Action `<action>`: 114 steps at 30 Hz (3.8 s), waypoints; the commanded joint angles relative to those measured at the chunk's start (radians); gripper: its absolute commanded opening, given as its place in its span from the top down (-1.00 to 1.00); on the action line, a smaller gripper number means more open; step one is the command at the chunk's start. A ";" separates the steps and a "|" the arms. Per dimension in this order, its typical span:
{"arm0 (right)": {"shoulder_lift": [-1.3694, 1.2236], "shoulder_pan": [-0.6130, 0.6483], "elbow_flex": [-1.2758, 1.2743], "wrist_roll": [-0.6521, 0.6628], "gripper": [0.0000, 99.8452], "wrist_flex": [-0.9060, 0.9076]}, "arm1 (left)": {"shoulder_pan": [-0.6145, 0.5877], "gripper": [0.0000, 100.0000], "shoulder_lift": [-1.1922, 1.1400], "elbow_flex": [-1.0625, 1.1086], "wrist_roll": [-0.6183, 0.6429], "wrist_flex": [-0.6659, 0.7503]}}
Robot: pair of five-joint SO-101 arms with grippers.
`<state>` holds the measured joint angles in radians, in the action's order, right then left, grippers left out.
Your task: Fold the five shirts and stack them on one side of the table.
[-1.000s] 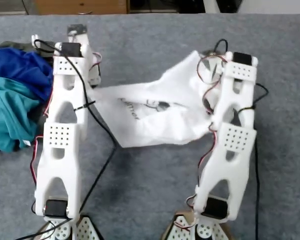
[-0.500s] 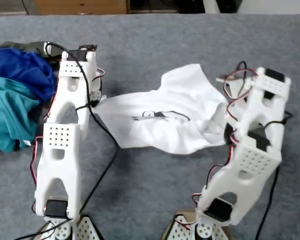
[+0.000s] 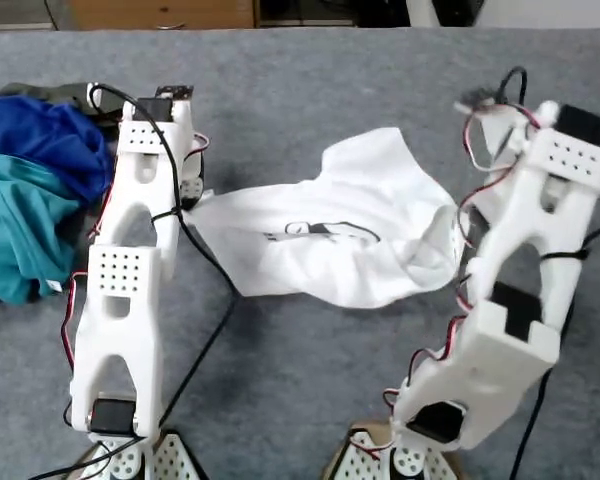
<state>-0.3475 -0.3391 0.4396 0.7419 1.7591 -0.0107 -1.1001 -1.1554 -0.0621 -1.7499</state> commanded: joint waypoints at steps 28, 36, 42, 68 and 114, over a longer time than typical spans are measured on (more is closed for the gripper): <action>-0.133 0.437 -0.323 -0.261 0.99 -0.275 | -0.029 0.47 0.392 0.316 0.000 -0.009; -0.005 0.404 -0.460 -0.222 1.00 -0.252 | -0.058 0.47 0.483 0.451 -0.008 -0.009; 0.251 0.364 -0.731 -0.115 0.99 -0.284 | -0.068 0.47 0.555 0.562 -0.008 -0.008; 0.949 0.113 -1.020 0.061 0.75 -0.525 | -0.071 0.52 0.674 0.872 0.066 0.112; -0.012 0.143 -0.452 -0.815 0.72 -1.131 | -0.029 0.53 1.030 1.298 0.408 0.502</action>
<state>-0.3307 -0.1626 -0.0713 -0.0621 0.6805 -0.0552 -0.0767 0.2102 0.3061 -1.2513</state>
